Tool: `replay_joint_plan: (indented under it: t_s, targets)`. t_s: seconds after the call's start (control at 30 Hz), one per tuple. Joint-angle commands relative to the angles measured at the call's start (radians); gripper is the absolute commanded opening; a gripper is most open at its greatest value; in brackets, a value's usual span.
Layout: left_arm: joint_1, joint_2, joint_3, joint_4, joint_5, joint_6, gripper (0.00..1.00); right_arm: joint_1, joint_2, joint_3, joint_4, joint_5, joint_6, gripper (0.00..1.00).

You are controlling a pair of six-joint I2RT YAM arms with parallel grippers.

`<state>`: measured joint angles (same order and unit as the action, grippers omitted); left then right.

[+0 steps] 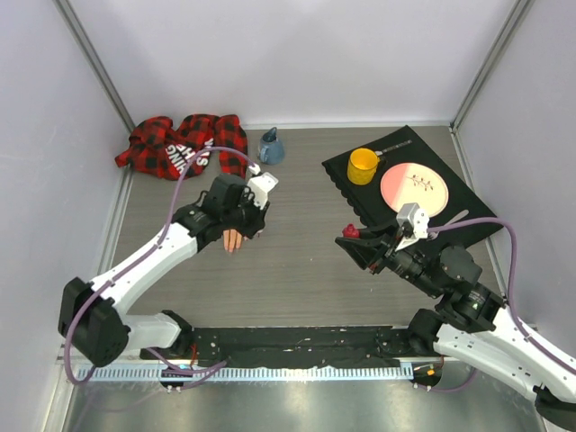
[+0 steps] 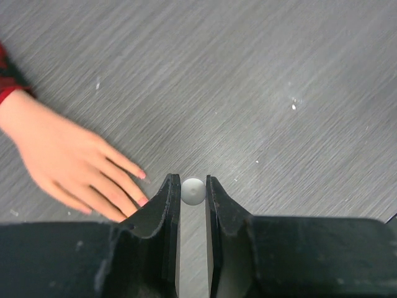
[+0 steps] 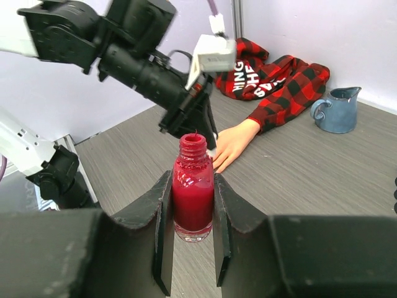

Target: Paint the nails

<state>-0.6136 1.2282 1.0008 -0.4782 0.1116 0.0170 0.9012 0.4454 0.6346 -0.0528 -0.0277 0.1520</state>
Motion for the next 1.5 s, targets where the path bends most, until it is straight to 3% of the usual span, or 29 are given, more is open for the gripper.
replay_joint_plan:
  t_s: [0.0, 0.17, 0.33, 0.5, 0.77, 1.47]
  targets:
    - [0.038, 0.089, 0.022, 0.069, 0.137, 0.172, 0.00, 0.001, -0.010, -0.007, 0.087, -0.021, 0.003, 0.01]
    - [0.081, 0.071, -0.072, 0.165, 0.229, 0.276, 0.00, 0.001, -0.013, -0.029, 0.097, -0.040, 0.009, 0.01]
    - [0.141, 0.114, -0.070, 0.112, 0.330, 0.348, 0.00, 0.001, -0.014, -0.032, 0.097, -0.051, 0.001, 0.01]
    - [0.172, 0.134, -0.085, 0.119, 0.322, 0.391, 0.00, 0.001, -0.014, -0.039, 0.099, -0.041, -0.005, 0.01]
    - [0.230, 0.244, 0.012, 0.021, 0.358, 0.483, 0.00, 0.001, -0.016, -0.041, 0.099, -0.029, -0.006, 0.01]
    - [0.255, 0.310, 0.022, 0.064, 0.319, 0.486, 0.00, 0.001, -0.028, -0.049, 0.096, -0.012, -0.009, 0.01]
